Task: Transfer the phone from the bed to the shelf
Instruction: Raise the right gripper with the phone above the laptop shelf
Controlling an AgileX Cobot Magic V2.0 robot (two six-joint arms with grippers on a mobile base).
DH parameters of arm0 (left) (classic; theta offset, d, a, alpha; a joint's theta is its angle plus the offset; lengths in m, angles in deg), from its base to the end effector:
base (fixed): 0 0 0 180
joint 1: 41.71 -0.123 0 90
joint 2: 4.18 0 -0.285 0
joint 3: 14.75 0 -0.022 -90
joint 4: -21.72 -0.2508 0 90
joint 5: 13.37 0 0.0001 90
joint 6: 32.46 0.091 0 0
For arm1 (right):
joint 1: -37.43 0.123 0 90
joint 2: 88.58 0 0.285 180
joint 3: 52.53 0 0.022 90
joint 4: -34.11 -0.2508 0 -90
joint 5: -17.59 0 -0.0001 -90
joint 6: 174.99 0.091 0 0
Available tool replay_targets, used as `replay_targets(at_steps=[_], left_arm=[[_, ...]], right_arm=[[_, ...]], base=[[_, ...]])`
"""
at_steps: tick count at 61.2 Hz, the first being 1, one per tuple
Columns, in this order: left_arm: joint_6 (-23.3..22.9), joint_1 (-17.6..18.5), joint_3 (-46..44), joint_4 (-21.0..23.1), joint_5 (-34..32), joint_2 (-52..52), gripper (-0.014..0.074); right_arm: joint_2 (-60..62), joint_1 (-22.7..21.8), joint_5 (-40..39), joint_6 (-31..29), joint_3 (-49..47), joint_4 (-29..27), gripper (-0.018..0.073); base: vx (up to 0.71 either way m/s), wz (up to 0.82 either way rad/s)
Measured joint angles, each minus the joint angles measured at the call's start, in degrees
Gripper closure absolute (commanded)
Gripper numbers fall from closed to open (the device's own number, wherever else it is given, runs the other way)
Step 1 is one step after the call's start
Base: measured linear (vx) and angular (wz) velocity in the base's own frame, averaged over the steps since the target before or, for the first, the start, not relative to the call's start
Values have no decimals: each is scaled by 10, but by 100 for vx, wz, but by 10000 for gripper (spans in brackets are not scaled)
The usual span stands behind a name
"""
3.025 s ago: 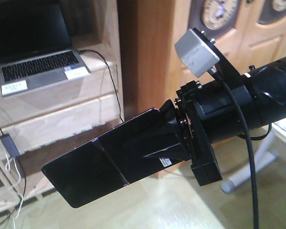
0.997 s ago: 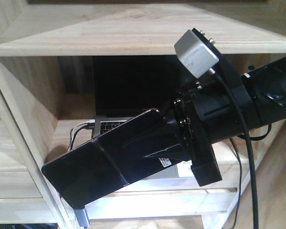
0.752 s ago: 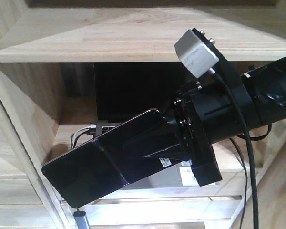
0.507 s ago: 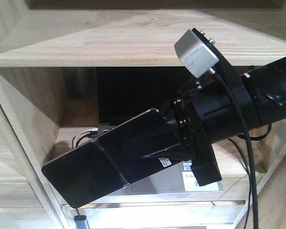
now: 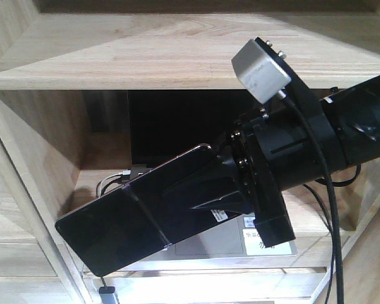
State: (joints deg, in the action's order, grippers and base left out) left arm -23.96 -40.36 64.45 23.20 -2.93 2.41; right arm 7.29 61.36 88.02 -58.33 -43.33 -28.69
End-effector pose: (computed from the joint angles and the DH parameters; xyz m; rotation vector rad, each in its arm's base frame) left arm 0.0558 -0.0017 0.1861 0.1265 1.6752 0.0709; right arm 0.1981 0.1714 0.3730 -1.3588 1.8259 1.1766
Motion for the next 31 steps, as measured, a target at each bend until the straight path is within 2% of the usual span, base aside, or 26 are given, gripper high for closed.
replay_targets(at_steps=[31], left_arm=[[0, 0, 0, 0, 0, 0, 595]], right_arm=[[0, 0, 0, 0, 0, 0, 561]], base=[[0, 0]])
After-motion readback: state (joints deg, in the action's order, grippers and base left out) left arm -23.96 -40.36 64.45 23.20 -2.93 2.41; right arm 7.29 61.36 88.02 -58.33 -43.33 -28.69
